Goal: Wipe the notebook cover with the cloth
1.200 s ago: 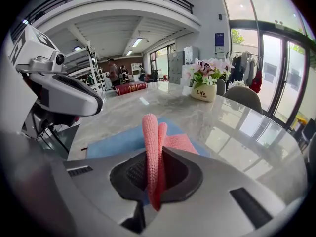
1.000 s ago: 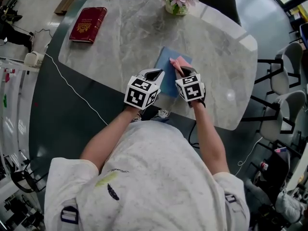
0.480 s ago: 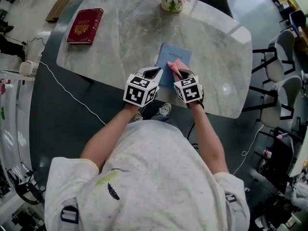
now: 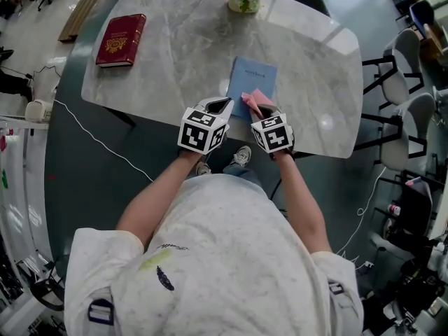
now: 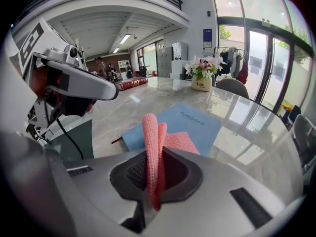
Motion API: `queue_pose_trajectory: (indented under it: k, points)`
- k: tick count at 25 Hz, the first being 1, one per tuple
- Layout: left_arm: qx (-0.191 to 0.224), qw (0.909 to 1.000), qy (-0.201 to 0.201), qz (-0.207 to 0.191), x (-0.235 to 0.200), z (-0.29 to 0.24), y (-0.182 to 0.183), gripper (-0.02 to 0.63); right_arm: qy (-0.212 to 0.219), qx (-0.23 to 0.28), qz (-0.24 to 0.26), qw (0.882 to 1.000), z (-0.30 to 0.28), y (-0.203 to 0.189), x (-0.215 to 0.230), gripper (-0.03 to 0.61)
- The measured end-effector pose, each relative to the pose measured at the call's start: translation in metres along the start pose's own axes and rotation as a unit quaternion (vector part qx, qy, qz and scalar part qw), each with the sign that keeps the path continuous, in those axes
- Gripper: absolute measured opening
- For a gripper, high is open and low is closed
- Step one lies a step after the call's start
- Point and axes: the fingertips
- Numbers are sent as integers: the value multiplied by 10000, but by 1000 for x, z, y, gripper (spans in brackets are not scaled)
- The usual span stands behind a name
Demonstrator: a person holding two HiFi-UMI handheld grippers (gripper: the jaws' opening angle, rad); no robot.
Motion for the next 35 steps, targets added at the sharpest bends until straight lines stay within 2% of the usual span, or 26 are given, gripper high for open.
queue_pose_trajectory:
  k: [16, 22, 26, 35]
  points:
    - [-53, 9993, -308, -204, 13, 18, -15, 6, -203, -47, -287, 9994, 17, -25, -30, 15]
    - [-57, 9994, -313, -158, 13, 16, -16, 6, -257, -14, -196, 9995, 26, -23, -29, 15]
    - [-6, 9996, -267, -105, 12, 13, -11, 6, -368, 189, -83, 9991, 39, -3, -14, 15]
    - [106, 9999, -1, 48, -2, 2, 3, 8, -409, 771, 392, 9954, 52, 74, 30, 15]
Point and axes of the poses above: the fingertips, and each gripper's own axes: z backward along the fingers, x to its right, y out of its top
